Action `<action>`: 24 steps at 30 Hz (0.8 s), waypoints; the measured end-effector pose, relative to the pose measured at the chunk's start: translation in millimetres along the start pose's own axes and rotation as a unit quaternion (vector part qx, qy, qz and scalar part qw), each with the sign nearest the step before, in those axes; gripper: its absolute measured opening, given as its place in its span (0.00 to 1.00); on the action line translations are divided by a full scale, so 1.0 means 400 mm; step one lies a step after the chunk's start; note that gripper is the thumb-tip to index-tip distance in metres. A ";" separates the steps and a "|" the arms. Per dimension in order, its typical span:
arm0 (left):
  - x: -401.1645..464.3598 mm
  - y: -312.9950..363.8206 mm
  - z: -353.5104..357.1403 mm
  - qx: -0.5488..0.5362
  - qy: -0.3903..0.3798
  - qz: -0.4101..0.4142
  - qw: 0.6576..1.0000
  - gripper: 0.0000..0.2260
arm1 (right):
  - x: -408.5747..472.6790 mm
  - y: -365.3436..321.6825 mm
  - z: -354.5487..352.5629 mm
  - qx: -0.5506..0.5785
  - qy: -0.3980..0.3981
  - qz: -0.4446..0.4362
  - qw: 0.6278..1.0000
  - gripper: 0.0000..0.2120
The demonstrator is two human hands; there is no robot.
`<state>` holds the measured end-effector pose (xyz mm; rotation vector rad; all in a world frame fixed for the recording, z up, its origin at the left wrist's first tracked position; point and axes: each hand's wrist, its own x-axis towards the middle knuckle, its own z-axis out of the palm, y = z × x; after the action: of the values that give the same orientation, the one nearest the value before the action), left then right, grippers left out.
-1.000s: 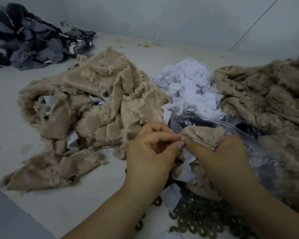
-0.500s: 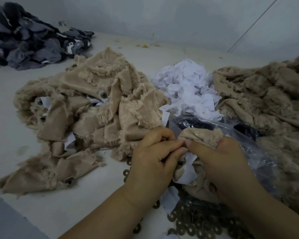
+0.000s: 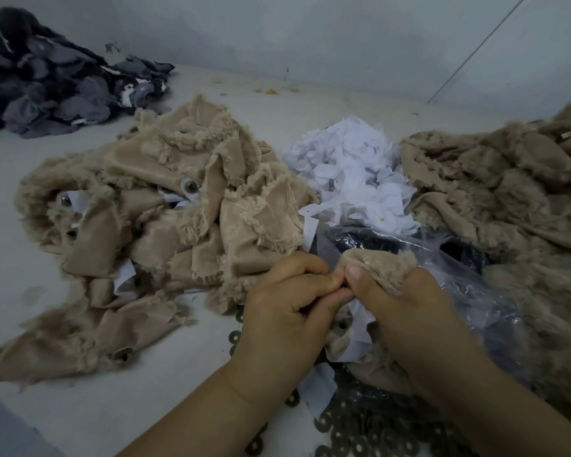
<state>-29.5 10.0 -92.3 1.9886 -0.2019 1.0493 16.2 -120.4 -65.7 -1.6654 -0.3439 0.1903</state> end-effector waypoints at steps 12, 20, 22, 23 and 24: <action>0.006 -0.008 -0.013 -0.068 -0.027 -0.042 0.996 0.07 | 0.003 0.004 0.005 0.016 -0.002 -0.055 0.998 0.13; 0.006 -0.006 -0.030 -0.166 -0.099 -0.224 0.955 0.14 | 0.019 0.016 -0.007 0.185 0.032 0.042 0.981 0.07; 0.004 -0.011 -0.024 -0.157 -0.076 -0.229 0.958 0.11 | 0.019 0.016 -0.008 0.190 0.002 0.043 0.981 0.06; 0.005 -0.015 -0.025 -0.166 -0.045 -0.240 0.955 0.10 | 0.021 0.013 -0.010 0.185 -0.004 0.039 0.982 0.06; 0.007 -0.019 -0.026 -0.184 -0.011 -0.255 0.949 0.10 | 0.024 0.010 -0.013 0.189 0.003 0.035 0.981 0.07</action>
<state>-30.2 23.4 -91.9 1.5889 0.1006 0.6026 27.4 -122.6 -68.3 -1.3022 -0.2286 0.2843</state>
